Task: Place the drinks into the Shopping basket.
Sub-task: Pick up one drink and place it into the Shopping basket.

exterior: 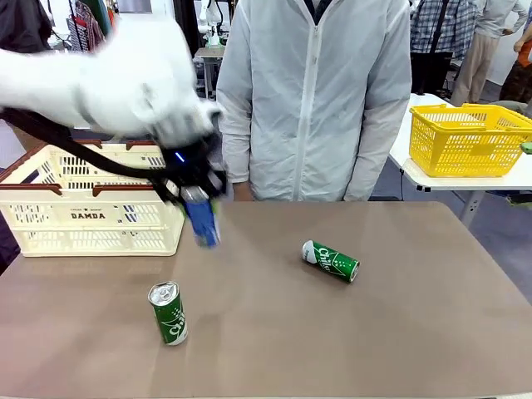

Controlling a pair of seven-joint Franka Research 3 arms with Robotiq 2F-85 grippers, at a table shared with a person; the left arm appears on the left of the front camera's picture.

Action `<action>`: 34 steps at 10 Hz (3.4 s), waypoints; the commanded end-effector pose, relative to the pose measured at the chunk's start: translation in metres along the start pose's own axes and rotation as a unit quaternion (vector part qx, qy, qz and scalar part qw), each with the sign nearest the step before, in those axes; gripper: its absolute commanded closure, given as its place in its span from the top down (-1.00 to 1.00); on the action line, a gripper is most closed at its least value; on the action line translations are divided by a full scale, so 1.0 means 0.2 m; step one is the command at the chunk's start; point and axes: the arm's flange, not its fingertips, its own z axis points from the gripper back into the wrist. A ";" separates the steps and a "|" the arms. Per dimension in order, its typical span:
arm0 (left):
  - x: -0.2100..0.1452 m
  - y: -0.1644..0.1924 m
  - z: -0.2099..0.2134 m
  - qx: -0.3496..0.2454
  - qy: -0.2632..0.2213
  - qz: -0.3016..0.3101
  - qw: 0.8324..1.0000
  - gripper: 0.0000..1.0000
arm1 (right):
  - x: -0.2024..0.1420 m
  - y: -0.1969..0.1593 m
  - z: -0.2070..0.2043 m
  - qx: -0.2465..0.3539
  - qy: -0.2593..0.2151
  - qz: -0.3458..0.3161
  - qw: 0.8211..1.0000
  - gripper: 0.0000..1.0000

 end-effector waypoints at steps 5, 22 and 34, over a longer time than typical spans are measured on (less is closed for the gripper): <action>0.13 0.91 0.83 -0.017 -0.020 -0.058 0.998 -1.00 | -0.01 0.02 0.01 -0.003 0.004 -0.008 1.000 1.00; 1.04 1.47 -0.16 0.006 0.030 0.054 0.998 -1.00 | -0.01 0.02 0.01 -0.003 0.004 -0.008 1.000 1.00; 0.98 1.56 -0.36 0.041 0.057 0.075 0.995 1.00 | -0.01 0.02 0.01 -0.003 0.004 -0.008 1.000 1.00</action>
